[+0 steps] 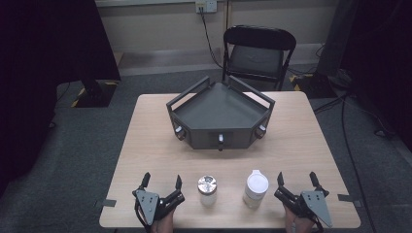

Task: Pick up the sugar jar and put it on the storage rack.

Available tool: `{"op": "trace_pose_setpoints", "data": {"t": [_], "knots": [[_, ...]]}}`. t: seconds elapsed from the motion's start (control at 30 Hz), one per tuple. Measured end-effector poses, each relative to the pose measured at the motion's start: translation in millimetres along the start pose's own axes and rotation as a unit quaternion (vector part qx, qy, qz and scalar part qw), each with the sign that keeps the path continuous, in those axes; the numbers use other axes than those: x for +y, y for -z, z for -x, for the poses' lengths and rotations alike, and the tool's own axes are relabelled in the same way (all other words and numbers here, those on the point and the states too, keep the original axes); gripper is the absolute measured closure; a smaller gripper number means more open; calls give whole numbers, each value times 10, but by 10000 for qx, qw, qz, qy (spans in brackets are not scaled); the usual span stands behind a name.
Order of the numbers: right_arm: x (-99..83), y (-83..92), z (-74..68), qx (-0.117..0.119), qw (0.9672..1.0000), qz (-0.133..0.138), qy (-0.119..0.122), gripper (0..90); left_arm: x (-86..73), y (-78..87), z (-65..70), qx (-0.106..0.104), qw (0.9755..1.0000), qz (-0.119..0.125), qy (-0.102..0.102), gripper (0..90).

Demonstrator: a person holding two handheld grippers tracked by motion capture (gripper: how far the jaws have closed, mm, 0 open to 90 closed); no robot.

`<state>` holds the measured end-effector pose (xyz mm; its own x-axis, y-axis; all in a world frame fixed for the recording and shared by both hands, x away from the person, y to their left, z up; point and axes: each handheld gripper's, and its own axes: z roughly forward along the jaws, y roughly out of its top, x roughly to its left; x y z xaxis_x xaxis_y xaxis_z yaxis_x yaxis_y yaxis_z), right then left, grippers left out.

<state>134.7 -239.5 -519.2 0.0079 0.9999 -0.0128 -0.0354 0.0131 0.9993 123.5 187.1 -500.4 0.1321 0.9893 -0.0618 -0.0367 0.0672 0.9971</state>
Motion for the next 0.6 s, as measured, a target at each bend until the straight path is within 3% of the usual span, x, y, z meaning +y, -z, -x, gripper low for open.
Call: {"op": "trace_pose_setpoints", "data": {"t": [0.3, 0.57, 0.6], "knots": [[0, 0, -6, -18, 10000, 0, 1, 7, 70, 70, 0, -301, 9994, 147, 132, 1], [-1, 0, -21, -63, 10000, 2, 3, 7, 173, 97, 20, -682, 9975, 171, 113, 0], [-1, 0, -21, -61, 10000, 2, 3, 7, 179, 92, 27, -813, 9965, 171, 93, 0]]}}
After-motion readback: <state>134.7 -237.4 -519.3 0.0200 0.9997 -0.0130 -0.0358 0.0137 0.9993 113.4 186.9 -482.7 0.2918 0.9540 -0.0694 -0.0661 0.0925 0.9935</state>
